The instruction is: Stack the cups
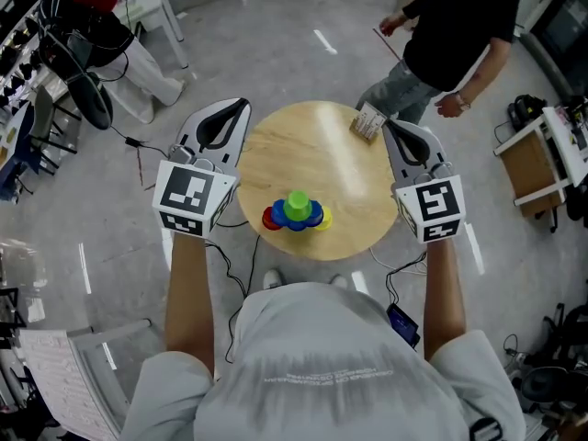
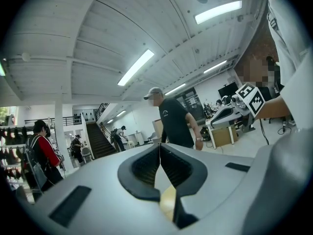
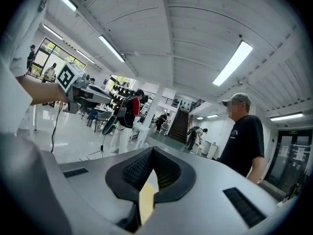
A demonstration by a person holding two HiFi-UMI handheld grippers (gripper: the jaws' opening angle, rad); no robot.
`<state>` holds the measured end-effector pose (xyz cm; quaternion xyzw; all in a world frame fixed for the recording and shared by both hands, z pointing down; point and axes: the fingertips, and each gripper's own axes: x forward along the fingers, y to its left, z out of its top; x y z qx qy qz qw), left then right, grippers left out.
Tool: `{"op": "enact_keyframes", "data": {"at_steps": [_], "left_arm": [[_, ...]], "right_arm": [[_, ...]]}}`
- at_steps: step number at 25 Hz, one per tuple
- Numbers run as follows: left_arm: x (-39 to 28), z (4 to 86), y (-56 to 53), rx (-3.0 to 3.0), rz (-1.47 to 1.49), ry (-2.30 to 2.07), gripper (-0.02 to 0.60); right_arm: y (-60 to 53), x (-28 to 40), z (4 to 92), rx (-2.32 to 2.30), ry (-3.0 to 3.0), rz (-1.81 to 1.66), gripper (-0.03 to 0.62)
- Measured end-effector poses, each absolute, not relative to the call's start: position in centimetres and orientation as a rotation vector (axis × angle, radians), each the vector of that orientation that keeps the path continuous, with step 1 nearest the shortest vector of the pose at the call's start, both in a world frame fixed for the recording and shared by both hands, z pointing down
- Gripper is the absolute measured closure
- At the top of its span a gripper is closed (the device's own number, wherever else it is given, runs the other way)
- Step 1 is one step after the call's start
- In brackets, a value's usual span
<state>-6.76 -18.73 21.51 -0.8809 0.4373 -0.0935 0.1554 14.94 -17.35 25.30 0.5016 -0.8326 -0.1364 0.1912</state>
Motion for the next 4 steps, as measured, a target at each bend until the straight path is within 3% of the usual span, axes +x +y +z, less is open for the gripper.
{"op": "enact_keyframes", "data": {"at_steps": [4], "left_arm": [[-7.33,21.96,-18.96,-2.527,-0.272,1.258,0.561]], "right_arm": [[-17.55,14.07,25.64,1.392,-2.338,-0.391,0.566]]}}
